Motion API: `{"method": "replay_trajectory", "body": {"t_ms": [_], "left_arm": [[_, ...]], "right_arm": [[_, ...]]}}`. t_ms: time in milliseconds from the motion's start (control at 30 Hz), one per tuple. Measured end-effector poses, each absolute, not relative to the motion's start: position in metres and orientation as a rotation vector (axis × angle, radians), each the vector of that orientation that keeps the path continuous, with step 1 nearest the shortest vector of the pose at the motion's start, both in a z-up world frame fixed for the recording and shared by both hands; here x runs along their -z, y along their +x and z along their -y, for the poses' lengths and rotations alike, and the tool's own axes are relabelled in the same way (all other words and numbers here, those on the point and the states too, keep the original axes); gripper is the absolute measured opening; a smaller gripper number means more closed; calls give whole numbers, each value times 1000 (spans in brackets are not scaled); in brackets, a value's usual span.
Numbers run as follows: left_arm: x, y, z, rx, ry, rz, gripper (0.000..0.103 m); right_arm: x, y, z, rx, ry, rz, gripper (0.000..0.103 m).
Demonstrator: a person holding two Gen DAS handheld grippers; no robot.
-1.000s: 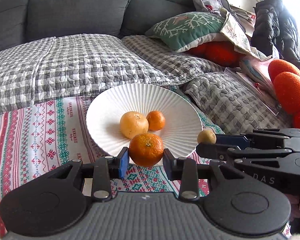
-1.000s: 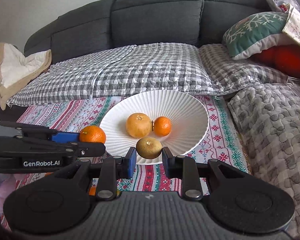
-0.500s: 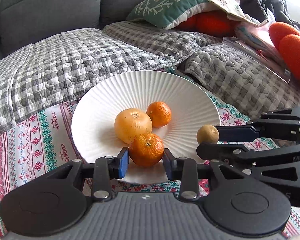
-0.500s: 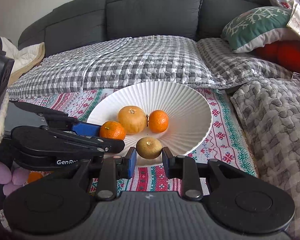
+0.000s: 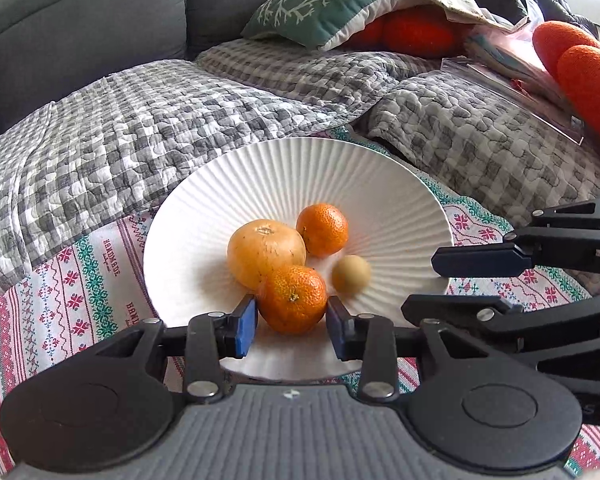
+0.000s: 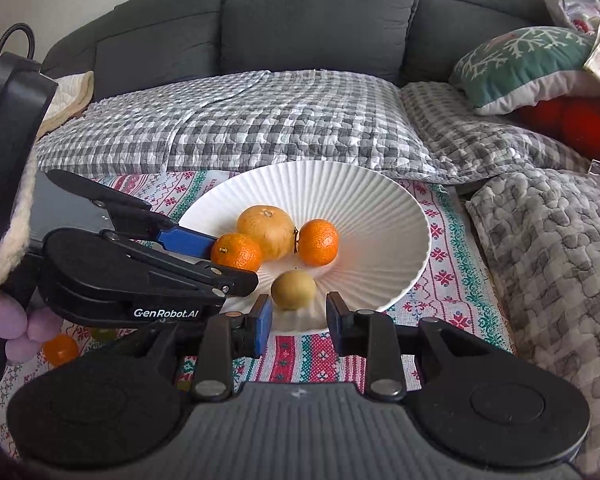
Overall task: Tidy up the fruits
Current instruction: 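Open the left tool over the bowl while the right tool releases the brown fruit beside it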
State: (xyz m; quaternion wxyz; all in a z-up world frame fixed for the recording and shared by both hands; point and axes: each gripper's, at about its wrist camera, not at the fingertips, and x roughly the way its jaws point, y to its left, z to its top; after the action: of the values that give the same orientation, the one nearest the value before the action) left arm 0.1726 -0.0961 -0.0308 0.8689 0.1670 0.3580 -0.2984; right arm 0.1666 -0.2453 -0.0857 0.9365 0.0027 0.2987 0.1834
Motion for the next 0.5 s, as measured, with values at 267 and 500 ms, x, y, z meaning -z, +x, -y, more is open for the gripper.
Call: {"method": "replay_trajectory", "body": {"t_ms": [267,500], "left_arm": [[28,168,89,603,314,-746,52],[21,155,78,587,291,-738,66]], "right_arm": [[78,159,250,-384,5,-610,57],[72,150,254,-390,-17,-616,69]]}}
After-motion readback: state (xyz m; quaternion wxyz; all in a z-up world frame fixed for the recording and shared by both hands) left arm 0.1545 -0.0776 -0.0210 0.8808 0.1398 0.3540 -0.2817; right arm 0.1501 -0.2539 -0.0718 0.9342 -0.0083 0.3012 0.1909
